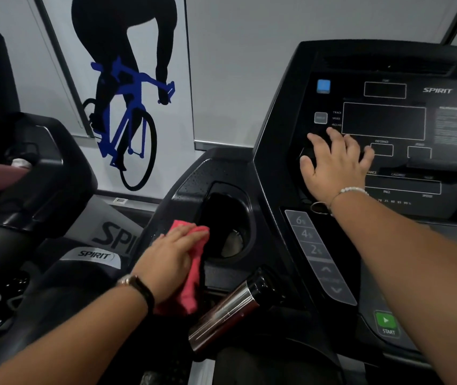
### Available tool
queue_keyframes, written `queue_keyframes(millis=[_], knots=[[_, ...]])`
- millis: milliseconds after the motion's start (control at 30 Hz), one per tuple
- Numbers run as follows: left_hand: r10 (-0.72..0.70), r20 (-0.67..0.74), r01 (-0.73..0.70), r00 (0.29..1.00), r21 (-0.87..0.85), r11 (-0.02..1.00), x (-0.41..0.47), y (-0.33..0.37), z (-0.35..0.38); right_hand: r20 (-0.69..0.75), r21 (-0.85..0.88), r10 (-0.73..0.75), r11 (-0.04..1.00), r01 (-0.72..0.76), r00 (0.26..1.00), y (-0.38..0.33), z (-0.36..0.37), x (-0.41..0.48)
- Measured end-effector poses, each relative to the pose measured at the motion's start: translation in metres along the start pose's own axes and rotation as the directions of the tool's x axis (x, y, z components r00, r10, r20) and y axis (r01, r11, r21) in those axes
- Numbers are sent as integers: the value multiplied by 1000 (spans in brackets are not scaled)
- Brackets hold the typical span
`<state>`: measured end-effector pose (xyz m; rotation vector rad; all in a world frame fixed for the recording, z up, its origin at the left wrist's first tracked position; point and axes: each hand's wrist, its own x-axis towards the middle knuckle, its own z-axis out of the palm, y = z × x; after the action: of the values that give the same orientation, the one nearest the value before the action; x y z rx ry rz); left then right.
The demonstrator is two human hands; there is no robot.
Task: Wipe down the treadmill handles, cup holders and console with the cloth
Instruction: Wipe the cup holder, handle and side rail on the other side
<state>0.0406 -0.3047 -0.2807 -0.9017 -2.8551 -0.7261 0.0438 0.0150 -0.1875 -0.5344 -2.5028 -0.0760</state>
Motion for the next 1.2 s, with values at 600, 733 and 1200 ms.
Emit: queue_keyframes(millis=[600,733,1200], knots=[[-21,113,-3,993,212,977,-15,29,-1,210,-33,-120,991,130,970,-59,-4,-19],[-31,73,19,997,158,987,-38,1,-7,210,-63,-122,988,138,970,-58,-4,-18],[-287,-28,287,958,189,939,-11,-19,-9,204,-81,-117,987,136,972,-59,-5,-19]])
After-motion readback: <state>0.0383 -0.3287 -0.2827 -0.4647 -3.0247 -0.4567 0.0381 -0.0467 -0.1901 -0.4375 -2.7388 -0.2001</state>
